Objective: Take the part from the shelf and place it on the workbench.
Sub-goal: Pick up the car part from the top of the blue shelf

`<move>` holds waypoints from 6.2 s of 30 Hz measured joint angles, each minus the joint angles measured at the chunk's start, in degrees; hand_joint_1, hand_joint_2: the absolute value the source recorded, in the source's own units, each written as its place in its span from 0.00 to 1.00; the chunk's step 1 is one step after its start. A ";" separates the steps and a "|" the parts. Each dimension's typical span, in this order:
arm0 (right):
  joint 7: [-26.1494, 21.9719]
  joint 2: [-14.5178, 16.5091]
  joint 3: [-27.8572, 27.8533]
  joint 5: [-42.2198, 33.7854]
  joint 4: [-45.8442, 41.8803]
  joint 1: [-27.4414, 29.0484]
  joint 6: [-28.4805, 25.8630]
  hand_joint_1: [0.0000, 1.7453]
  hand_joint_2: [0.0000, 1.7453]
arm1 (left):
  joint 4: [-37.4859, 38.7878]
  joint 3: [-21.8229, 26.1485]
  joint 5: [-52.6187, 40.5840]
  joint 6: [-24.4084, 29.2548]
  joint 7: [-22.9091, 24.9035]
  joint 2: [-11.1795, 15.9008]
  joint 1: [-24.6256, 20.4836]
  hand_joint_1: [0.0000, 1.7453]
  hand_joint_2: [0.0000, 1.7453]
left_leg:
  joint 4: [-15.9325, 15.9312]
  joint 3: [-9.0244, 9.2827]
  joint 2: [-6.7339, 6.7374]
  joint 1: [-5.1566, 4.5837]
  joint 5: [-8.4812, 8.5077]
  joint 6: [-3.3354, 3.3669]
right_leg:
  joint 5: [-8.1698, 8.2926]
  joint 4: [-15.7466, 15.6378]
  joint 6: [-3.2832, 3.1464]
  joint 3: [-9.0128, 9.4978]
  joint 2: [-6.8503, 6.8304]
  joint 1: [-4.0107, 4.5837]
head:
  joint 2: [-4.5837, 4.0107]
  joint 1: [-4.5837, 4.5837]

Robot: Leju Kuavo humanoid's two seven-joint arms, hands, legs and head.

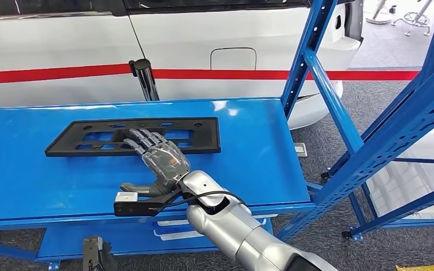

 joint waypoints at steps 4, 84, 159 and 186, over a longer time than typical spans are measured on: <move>-0.04 0.04 0.33 0.09 0.34 -0.13 -0.19 0.00 0.00 | 0.01 0.10 0.05 0.02 -0.02 0.09 0.04 0.00 0.00 | 0.38 -0.25 -0.58 0.29 -0.34 -1.47 | 1.20 -3.48 -0.92 1.91 0.00 0.20 | 0.01 -0.17; 0.11 0.02 -0.47 0.84 0.88 -1.24 -4.08 0.00 1.00 | 0.16 0.14 0.10 1.16 1.71 0.48 -0.58 0.00 0.00 | 0.14 -0.96 0.14 0.59 0.58 -2.02 | 0.79 -3.49 -1.11 2.18 0.03 1.06 | 0.02 -0.25; 22.40 -0.01 2.81 23.94 18.83 -7.03 -7.40 0.87 1.00 | 0.61 1.04 -1.03 -0.51 1.03 0.80 0.03 0.00 0.00 | 0.18 -0.58 0.14 0.21 0.58 -1.99 | 0.81 -3.52 -1.08 2.53 0.03 0.69 | 0.01 -0.27; 26.06 -0.07 0.91 32.71 19.42 -6.50 -9.66 0.99 1.00 | 0.57 0.98 -2.76 0.84 -1.97 0.79 0.04 0.00 0.00 | 0.18 -0.63 0.14 0.21 0.57 -1.99 | 0.80 -3.52 -1.08 2.46 0.04 0.69 | 0.01 -0.26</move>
